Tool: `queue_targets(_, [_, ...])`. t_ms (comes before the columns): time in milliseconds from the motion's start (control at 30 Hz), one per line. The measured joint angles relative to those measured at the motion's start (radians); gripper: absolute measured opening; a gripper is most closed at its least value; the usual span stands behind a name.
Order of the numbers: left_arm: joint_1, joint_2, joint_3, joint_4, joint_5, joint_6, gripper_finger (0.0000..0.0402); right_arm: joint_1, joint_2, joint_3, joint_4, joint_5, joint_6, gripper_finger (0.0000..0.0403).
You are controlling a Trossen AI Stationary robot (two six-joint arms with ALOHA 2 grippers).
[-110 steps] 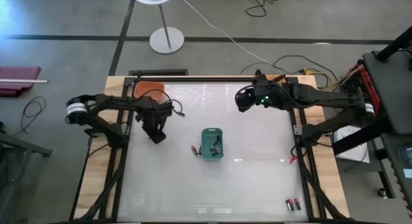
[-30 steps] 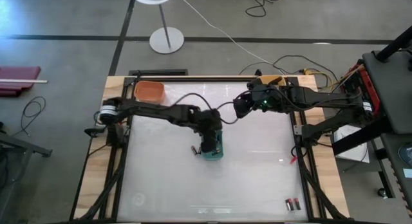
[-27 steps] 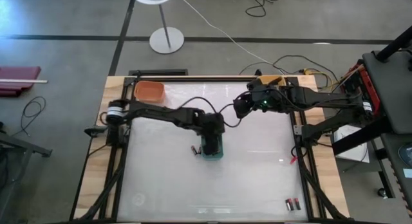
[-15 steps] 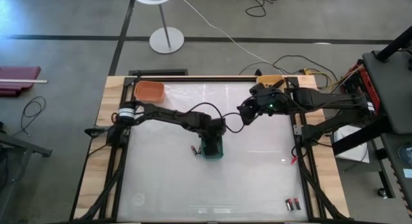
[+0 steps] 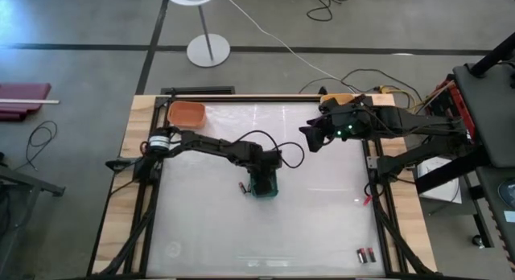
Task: Sort batteries
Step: Put the gold battery into the green bin
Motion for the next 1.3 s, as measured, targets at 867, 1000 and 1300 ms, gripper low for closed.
queue_targets(867, [0.264, -0.554, -0.362, -0.222, -0.007, 0.328, 0.0196, 0.004, -0.005, 0.031, -0.03, 0.044, -0.058, 0.0201])
queue_targets(1000, [0.3, -0.549, -0.483, -0.098, 0.0, 0.593, 0.0196, 0.004, -0.005, 0.031, -0.029, 0.043, -0.016, 0.0201])
queue_targets(1300, [0.376, -0.496, -0.592, 0.121, -0.038, 0.92, 0.0196, 0.058, -0.001, 0.03, -0.03, 0.036, 0.038, 0.0201])
